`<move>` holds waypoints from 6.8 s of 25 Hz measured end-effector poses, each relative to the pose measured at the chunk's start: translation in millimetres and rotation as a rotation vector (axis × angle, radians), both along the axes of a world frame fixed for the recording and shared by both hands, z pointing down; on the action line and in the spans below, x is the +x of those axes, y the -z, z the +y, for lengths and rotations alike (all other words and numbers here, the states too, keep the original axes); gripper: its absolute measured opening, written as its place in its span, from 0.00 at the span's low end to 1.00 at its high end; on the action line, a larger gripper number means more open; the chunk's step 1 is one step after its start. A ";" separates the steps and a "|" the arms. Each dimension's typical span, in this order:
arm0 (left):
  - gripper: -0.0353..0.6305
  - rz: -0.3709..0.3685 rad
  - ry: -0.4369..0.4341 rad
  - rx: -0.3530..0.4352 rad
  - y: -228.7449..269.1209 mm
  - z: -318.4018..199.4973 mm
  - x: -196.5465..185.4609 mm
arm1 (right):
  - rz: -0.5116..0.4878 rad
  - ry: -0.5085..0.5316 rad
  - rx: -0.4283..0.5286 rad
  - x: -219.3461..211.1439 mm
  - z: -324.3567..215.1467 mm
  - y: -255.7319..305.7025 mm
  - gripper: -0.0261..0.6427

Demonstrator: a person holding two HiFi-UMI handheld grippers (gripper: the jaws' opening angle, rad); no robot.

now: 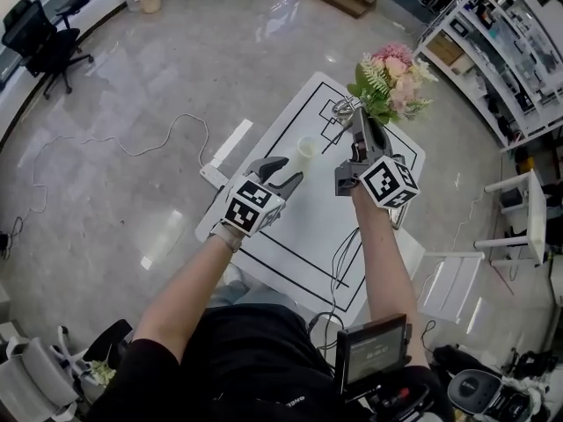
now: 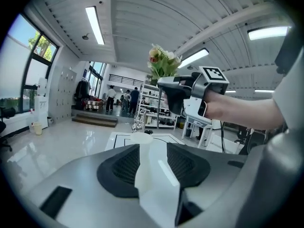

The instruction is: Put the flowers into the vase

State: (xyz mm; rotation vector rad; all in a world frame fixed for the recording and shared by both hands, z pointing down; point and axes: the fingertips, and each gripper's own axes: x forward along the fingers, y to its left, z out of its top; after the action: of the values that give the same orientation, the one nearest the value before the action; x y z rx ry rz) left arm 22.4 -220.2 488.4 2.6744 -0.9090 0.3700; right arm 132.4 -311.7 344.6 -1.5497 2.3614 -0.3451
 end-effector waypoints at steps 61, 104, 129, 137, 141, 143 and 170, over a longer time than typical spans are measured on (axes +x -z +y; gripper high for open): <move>0.41 -0.033 -0.067 -0.090 -53.4 -35.4 29.7 | 0.377 0.198 -0.151 -58.6 46.8 -147.4 0.21; 0.41 -0.039 -0.088 -0.112 -61.4 -26.4 25.3 | 0.371 0.301 -0.427 -52.2 66.6 -174.3 0.33; 0.40 0.052 -0.118 -0.017 9.1 43.5 12.6 | 0.263 0.284 -0.312 -39.0 107.6 -97.3 0.32; 0.18 0.184 -0.226 0.109 98.5 85.3 55.6 | 0.202 0.257 -0.144 -15.6 158.3 -18.7 0.32; 0.08 0.226 -0.293 0.149 130.6 108.3 79.8 | 0.172 0.194 -0.063 9.9 187.5 10.7 0.26; 0.06 0.242 -0.295 0.152 140.8 114.7 88.6 | 0.156 0.156 -0.038 25.6 202.0 19.4 0.21; 0.06 0.268 -0.401 0.053 135.7 145.0 149.7 | 0.057 -0.079 -0.062 118.1 280.6 -5.6 0.11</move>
State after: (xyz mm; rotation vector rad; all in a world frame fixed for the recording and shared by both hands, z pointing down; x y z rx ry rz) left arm 172.0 -75.2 352.7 2.8559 -0.3076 0.0641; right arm 250.6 -31.0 350.2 -1.6970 2.3442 -0.3642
